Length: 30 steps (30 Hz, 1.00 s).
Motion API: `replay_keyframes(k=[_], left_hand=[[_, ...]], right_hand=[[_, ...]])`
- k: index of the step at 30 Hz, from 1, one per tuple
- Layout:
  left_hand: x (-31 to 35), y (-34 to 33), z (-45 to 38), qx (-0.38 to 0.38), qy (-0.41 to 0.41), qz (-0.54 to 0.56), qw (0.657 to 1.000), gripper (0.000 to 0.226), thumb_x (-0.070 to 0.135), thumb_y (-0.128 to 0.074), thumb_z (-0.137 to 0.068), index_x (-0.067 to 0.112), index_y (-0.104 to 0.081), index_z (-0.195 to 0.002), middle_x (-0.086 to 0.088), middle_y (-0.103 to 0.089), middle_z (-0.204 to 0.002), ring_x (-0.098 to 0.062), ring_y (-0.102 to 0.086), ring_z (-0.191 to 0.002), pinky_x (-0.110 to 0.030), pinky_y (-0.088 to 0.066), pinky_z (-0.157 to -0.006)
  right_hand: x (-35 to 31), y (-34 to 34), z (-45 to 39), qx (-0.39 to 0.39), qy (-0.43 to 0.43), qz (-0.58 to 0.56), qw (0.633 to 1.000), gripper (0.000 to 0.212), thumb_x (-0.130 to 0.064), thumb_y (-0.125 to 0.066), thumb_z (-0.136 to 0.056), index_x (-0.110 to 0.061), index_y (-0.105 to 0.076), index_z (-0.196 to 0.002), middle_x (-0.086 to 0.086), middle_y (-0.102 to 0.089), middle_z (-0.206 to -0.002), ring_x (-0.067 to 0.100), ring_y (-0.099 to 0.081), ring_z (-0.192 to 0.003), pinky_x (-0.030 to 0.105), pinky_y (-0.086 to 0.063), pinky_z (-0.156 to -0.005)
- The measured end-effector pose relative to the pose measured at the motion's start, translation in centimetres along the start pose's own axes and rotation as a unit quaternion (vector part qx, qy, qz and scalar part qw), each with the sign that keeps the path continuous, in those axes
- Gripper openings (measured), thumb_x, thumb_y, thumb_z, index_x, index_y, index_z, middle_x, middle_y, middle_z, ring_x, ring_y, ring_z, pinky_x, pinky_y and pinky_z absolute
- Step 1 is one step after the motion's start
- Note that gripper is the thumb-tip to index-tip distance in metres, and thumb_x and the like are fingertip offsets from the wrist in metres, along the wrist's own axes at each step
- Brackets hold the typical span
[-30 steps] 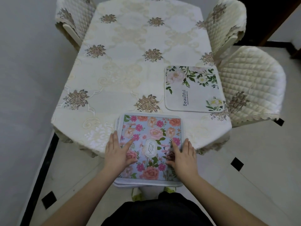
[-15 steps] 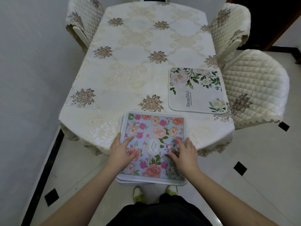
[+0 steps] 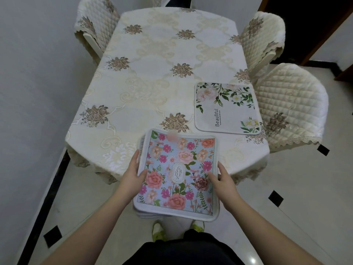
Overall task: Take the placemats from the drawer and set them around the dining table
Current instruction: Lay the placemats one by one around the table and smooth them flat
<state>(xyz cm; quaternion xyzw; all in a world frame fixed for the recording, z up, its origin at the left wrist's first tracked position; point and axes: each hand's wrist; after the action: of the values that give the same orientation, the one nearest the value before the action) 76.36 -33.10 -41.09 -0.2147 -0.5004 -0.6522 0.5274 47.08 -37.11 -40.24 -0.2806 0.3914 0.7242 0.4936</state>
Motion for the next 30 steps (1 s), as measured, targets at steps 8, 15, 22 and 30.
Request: replay_keyframes(k=[8,15,22,30], left_hand=[[0.8,0.7,0.7,-0.009,-0.023,-0.002,1.0,0.055,0.019,-0.055,-0.097,0.034,-0.035,-0.146,0.005,-0.064,-0.124,-0.018,-0.068,-0.103,-0.04,-0.059,-0.078],[1.6,2.2,3.2,-0.073,-0.009,0.173,0.982,0.054,0.006,-0.058,-0.096,0.037,-0.042,-0.137,0.007,-0.069,-0.119,-0.023,-0.072,-0.099,-0.043,-0.061,-0.071],[2.3,3.2,4.1,-0.073,-0.023,0.188,0.979,0.056,0.005,-0.055,-0.097,0.039,-0.041,-0.139,0.003,-0.068,-0.12,-0.023,-0.072,-0.097,-0.046,-0.061,-0.075],[2.8,4.2,6.2,-0.044,-0.03,0.204,0.978,0.046,0.018,-0.06,-0.095,0.046,-0.048,-0.13,0.002,-0.071,-0.116,-0.026,-0.073,-0.093,-0.053,-0.059,-0.076]], right_hand=[[-1.0,0.9,1.9,0.031,0.043,-0.008,0.999,0.067,-0.03,-0.062,-0.094,-0.039,-0.024,-0.149,-0.009,-0.068,-0.115,0.01,-0.071,-0.092,0.035,-0.06,-0.079],[-2.2,3.4,5.0,0.043,0.042,-0.058,0.997,0.062,-0.026,-0.065,-0.093,-0.045,-0.032,-0.143,0.006,-0.072,-0.108,0.026,-0.075,-0.084,0.05,-0.06,-0.073],[-3.2,2.5,8.6,0.061,0.091,-0.047,0.993,0.06,-0.019,-0.062,-0.095,-0.041,-0.033,-0.143,-0.002,-0.07,-0.114,0.019,-0.074,-0.088,0.041,-0.062,-0.07],[-3.1,2.4,11.6,0.049,0.105,-0.066,0.991,0.06,-0.005,-0.059,-0.094,-0.049,-0.04,-0.132,-0.004,-0.072,-0.109,0.018,-0.074,-0.091,0.041,-0.062,-0.073]])
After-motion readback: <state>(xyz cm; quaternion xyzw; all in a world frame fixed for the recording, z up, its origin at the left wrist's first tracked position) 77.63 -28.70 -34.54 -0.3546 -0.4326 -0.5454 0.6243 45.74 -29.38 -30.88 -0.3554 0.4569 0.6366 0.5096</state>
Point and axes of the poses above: each hand's wrist, its own z-axis away from the middle knuckle, its own y-axis out of the back of the hand, x = y × z
